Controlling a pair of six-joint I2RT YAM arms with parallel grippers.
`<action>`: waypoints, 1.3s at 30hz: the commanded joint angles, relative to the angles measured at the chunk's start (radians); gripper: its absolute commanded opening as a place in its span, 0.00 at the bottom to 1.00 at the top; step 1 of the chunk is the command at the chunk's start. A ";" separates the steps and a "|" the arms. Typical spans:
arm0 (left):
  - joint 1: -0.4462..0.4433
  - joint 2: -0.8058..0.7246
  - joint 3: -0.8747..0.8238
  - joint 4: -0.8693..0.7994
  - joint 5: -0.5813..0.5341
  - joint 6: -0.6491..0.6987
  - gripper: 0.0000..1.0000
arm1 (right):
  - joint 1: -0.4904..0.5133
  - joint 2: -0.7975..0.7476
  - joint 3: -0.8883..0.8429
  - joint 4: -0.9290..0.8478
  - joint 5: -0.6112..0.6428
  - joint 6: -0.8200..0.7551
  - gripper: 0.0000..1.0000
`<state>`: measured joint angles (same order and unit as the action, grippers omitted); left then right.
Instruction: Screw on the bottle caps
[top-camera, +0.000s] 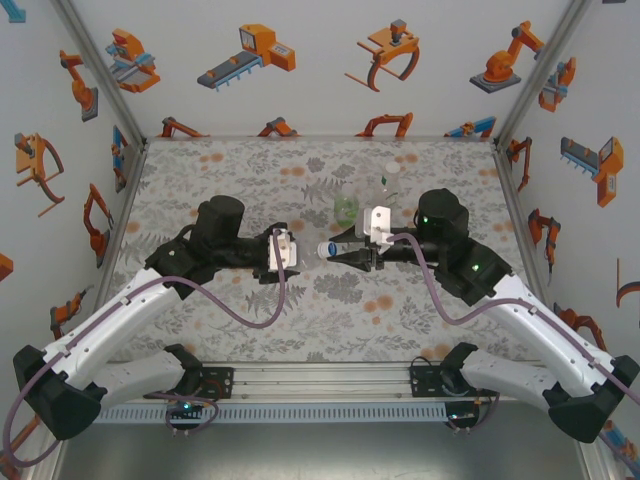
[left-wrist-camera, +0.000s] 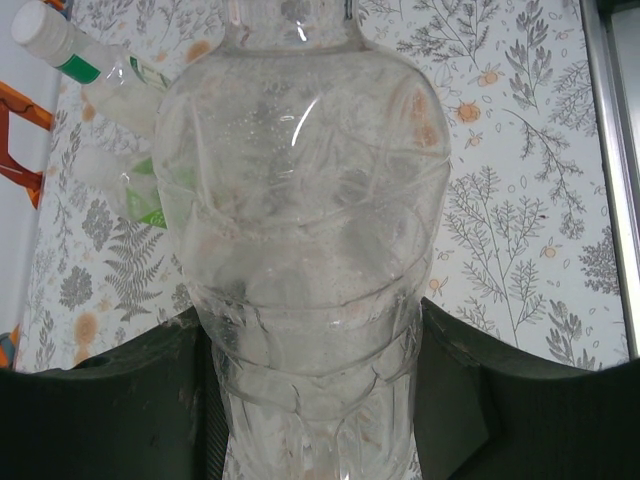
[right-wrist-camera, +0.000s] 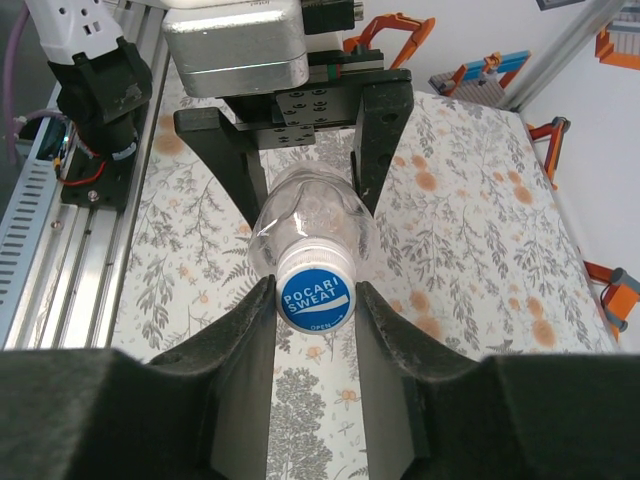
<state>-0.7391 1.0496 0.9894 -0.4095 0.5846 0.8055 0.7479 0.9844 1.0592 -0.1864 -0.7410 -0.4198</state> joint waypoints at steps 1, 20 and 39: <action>-0.002 0.004 0.035 -0.001 0.016 0.015 0.00 | 0.004 -0.002 0.013 0.032 0.024 -0.004 0.27; -0.002 -0.008 -0.004 0.119 -0.286 -0.057 0.00 | 0.007 0.075 -0.095 0.456 0.395 0.949 0.00; -0.002 0.009 0.008 0.109 -0.320 -0.067 0.00 | 0.053 0.121 -0.024 0.191 0.733 1.480 0.00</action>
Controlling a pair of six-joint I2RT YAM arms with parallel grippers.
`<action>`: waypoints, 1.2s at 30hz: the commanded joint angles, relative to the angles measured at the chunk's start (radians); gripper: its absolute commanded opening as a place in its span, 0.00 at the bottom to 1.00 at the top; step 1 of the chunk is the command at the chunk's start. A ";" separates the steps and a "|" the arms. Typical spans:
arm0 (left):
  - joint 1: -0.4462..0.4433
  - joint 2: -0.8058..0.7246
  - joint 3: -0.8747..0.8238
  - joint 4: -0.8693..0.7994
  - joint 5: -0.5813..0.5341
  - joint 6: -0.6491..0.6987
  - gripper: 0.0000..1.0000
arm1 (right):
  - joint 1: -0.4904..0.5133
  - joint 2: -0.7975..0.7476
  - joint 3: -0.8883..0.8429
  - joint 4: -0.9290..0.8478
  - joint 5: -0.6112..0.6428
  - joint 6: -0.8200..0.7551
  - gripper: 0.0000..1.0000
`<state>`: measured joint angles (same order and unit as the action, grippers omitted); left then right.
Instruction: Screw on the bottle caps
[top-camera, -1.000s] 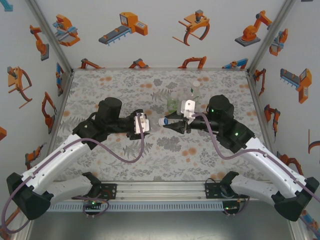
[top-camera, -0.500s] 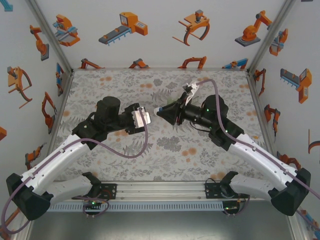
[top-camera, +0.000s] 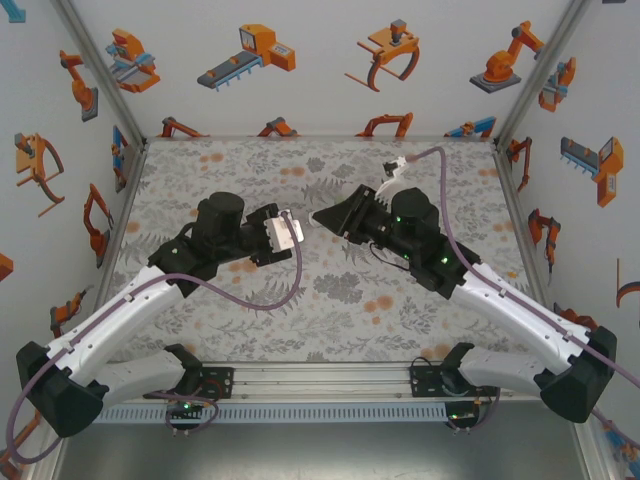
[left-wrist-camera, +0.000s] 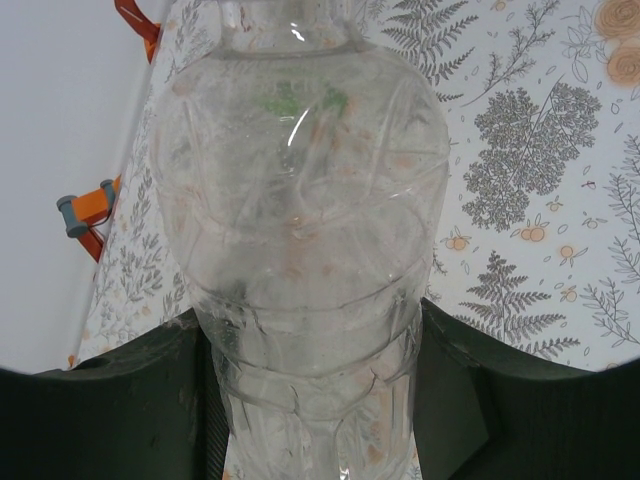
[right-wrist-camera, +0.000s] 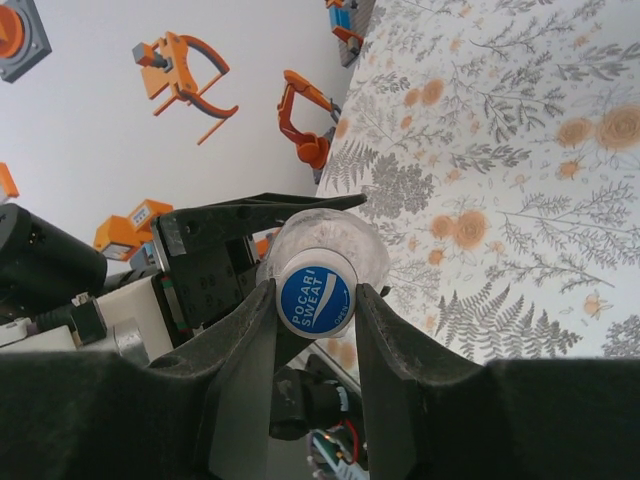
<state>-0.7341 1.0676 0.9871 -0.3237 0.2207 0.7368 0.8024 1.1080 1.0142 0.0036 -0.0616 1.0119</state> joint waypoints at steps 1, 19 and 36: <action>-0.005 -0.011 0.012 0.021 0.049 0.000 0.00 | -0.003 -0.009 0.019 0.018 0.046 0.023 0.00; -0.007 -0.029 0.112 0.030 0.538 -0.086 0.00 | -0.002 -0.258 -0.098 0.476 -0.446 -0.891 0.51; -0.029 -0.010 0.135 0.189 1.004 -0.290 0.00 | 0.032 -0.142 -0.006 0.724 -0.963 -0.951 0.52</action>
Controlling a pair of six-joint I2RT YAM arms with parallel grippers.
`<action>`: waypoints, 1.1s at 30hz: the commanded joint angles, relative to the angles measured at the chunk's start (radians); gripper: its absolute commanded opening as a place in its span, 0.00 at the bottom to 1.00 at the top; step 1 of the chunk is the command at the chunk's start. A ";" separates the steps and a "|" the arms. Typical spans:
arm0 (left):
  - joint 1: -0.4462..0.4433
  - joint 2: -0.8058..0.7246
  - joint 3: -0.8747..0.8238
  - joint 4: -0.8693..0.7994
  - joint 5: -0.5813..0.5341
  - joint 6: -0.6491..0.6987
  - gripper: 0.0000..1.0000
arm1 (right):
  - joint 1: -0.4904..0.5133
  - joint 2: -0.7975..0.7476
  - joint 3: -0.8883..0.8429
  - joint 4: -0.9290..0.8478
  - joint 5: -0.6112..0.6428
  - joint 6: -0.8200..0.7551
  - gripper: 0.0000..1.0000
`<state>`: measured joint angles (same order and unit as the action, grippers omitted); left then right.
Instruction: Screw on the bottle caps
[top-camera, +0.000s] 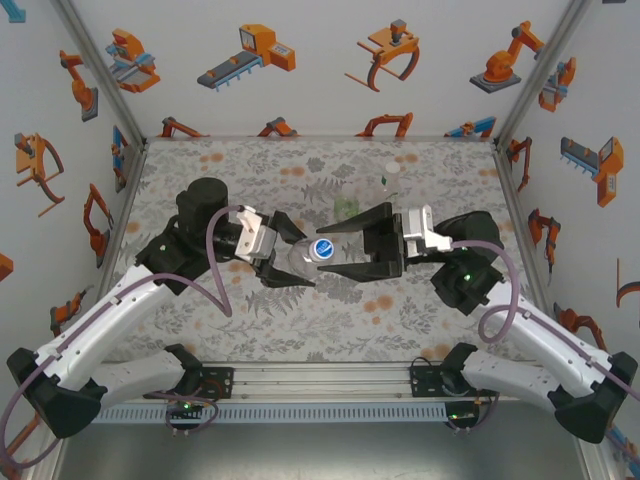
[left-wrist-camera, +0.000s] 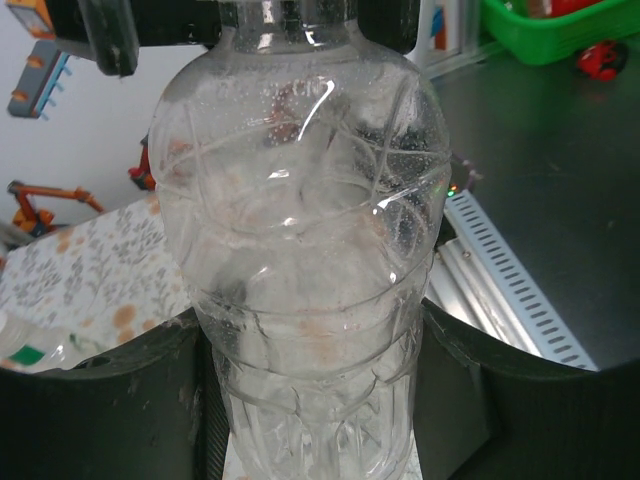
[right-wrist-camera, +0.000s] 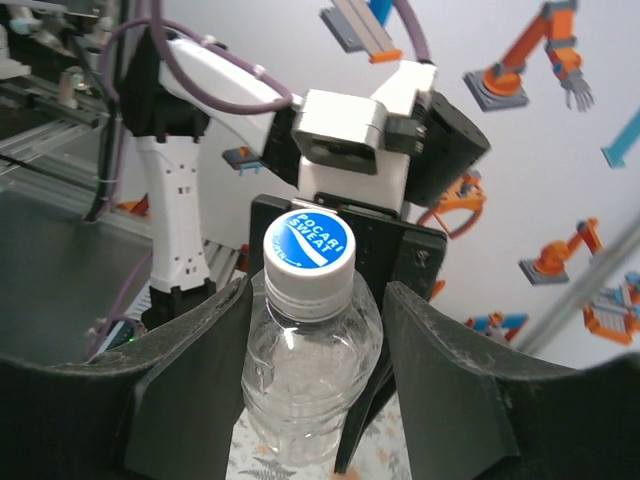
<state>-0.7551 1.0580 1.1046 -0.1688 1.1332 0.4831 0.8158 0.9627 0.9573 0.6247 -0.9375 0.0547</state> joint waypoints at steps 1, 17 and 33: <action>-0.009 0.000 0.015 0.034 0.091 -0.035 0.00 | 0.027 0.009 0.056 0.107 -0.093 0.005 0.51; -0.010 -0.019 0.001 0.025 0.089 -0.014 0.00 | 0.116 0.064 0.120 0.121 -0.122 0.045 0.35; -0.010 -0.102 -0.104 0.167 -0.255 -0.021 0.00 | 0.116 0.001 0.093 -0.180 0.278 -0.170 0.00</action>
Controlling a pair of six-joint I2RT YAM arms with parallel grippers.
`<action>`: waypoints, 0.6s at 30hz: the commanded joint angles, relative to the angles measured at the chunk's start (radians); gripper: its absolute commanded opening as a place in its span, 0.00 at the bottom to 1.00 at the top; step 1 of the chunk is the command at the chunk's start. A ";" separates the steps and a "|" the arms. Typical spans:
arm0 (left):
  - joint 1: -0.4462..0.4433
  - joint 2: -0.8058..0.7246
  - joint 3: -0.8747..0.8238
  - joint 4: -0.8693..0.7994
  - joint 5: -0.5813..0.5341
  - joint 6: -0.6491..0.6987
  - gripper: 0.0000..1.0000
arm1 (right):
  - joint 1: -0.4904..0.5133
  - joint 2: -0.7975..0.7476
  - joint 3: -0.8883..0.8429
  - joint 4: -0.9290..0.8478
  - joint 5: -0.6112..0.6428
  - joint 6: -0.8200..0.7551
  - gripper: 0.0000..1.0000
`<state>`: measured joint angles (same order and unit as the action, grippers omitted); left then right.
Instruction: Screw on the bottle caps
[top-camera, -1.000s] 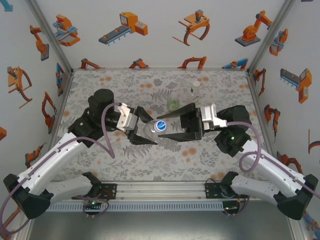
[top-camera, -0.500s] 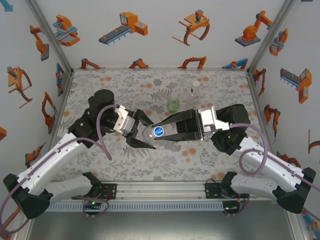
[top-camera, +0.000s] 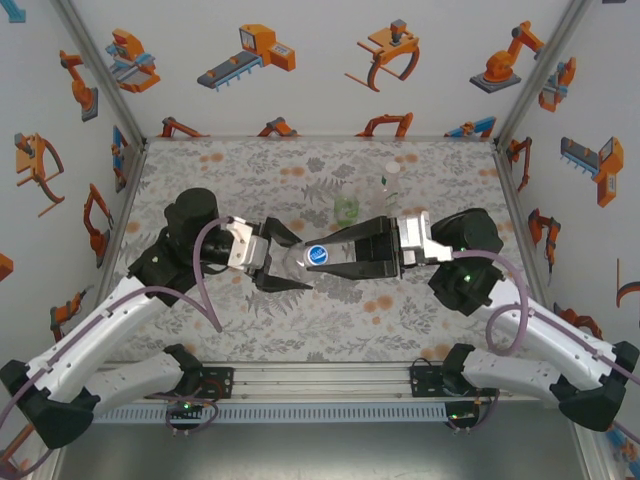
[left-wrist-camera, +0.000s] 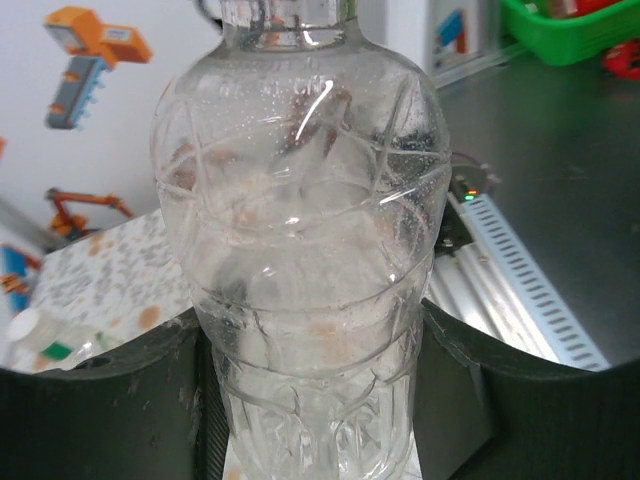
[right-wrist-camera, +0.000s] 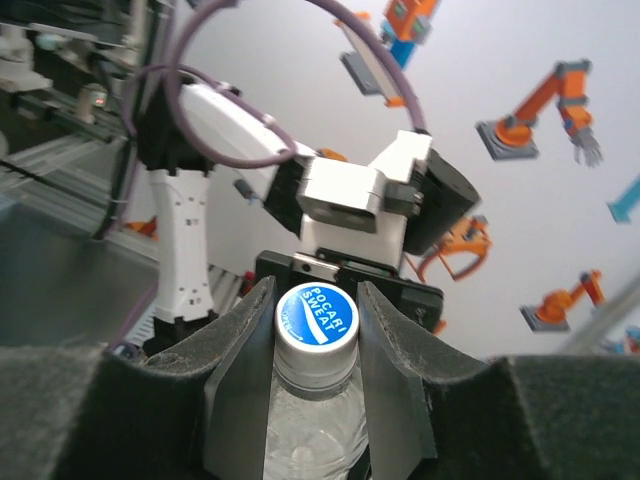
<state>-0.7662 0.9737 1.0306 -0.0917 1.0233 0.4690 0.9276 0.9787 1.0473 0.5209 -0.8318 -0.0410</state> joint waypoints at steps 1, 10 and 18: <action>0.002 -0.017 -0.041 0.109 -0.182 -0.007 0.00 | 0.004 -0.014 0.001 -0.077 0.205 -0.073 0.00; 0.001 0.026 -0.105 0.300 -0.448 -0.060 0.00 | 0.004 0.032 -0.045 0.011 0.584 -0.029 0.00; -0.003 0.073 -0.100 0.377 -0.647 -0.109 0.00 | 0.007 0.123 -0.035 0.036 1.134 0.243 0.00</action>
<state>-0.7631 1.0466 0.9222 0.1955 0.4427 0.3798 0.9413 1.0664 0.9966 0.5503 -0.0536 0.0540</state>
